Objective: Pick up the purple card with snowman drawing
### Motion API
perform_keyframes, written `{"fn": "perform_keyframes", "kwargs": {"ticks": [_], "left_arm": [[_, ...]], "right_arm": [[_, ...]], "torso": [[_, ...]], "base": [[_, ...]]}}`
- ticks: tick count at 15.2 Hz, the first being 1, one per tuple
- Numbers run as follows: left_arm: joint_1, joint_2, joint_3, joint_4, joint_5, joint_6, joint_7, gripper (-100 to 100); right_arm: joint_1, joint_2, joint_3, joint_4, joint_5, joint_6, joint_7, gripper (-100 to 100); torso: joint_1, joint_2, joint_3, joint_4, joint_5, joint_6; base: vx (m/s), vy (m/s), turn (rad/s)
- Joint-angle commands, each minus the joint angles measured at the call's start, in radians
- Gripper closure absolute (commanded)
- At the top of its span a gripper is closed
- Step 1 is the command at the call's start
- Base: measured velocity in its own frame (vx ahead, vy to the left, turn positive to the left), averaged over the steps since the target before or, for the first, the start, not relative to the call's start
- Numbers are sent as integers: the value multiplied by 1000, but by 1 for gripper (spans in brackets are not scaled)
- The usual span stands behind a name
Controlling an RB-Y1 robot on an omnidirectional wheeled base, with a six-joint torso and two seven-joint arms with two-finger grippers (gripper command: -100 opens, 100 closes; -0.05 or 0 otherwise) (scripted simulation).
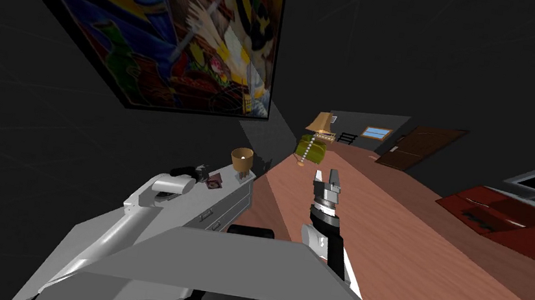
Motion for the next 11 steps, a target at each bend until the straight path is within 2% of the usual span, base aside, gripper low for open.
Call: {"fn": "perform_keyframes", "kwargs": {"ticks": [1,3,4,7,8,11], "left_arm": [[-14,6,10,18,13,50,16,-100],[-14,6,10,18,13,71,16,-100],[-27,11,18,33,25,109,29,-100],[-39,16,26,49,36,167,42,-100],[-39,16,26,49,36,170,42,-100],[-62,25,41,77,55,239,64,-100]], "right_arm": [[0,0,0,0,0,0,0,0],[0,0,0,0,0,0,0,0],[0,0,0,0,0,0,0,0],[0,0,0,0,0,0,0,0],[0,0,0,0,0,0,0,0],[0,0,0,0,0,0,0,0]], "torso": [[0,0,0,0,0,0],[0,1,0,0,0,0],[0,0,0,0,0,0],[1,0,0,0,0,1],[1,0,0,0,0,1],[1,-1,0,0,0,0]], "base": [[-56,44,-205],[-59,51,-146],[-49,50,-206],[-57,59,-260],[-40,55,-91],[-50,51,-196]]}}
